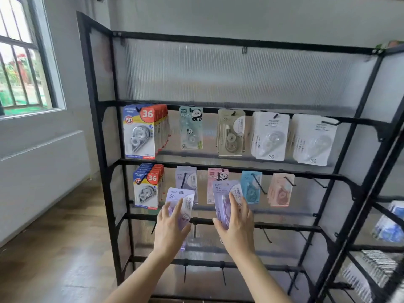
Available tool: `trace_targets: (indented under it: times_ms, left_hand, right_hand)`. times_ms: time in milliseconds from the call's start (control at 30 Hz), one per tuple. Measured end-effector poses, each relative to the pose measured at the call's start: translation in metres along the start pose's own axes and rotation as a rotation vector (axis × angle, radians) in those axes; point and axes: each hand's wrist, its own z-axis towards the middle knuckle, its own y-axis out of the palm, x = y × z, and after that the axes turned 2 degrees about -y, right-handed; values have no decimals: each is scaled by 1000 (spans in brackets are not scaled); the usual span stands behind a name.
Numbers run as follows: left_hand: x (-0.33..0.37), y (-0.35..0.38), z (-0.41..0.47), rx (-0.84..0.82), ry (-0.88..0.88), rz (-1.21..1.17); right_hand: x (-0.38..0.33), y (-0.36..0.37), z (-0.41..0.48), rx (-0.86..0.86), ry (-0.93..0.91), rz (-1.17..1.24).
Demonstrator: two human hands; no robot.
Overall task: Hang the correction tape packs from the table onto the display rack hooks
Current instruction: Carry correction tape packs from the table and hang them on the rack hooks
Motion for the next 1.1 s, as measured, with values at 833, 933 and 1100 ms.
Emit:
trace_targets:
  times_ms: [833, 933, 1100]
  left_hand:
    - [-25, 58, 123, -73, 13, 121]
    - [-21, 63, 142, -58, -16, 135]
    - [-21, 77, 166, -7, -1, 141]
  right_hand:
    - [14, 92, 48, 25, 4, -129]
    - [15, 100, 58, 43, 1, -156]
    - [17, 110, 69, 87, -42, -178]
